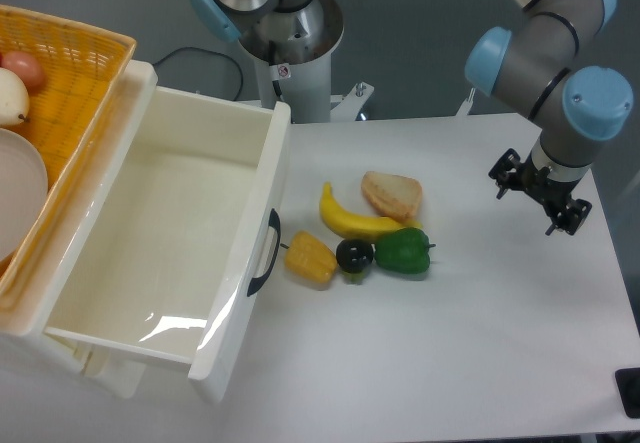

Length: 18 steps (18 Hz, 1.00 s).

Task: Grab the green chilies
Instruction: 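Move the open gripper toward the green bell pepper and lower it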

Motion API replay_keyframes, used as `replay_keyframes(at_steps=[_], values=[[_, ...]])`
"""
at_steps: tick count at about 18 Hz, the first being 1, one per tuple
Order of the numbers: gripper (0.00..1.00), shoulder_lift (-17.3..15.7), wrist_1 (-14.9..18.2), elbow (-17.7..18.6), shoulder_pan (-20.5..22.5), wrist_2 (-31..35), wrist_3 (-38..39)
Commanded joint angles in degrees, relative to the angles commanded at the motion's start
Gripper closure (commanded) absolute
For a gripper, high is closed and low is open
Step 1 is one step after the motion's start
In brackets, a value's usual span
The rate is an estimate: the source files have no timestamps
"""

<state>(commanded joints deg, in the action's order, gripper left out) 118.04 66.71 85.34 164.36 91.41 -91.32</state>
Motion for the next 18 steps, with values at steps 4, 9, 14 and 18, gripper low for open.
replay_keyframes(at_steps=[4,9,14,18], values=[[0.0,0.0,0.0,0.2,0.0,-0.4,0.0],[0.0,-1.5,-1.5,4.9,1.9,-9.7,0.1],[0.0,-2.3,-1.3,6.2,-0.7,-9.1,-0.5],[0.0,-2.2,-2.0,5.4,-4.3,-8.4,-0.6]])
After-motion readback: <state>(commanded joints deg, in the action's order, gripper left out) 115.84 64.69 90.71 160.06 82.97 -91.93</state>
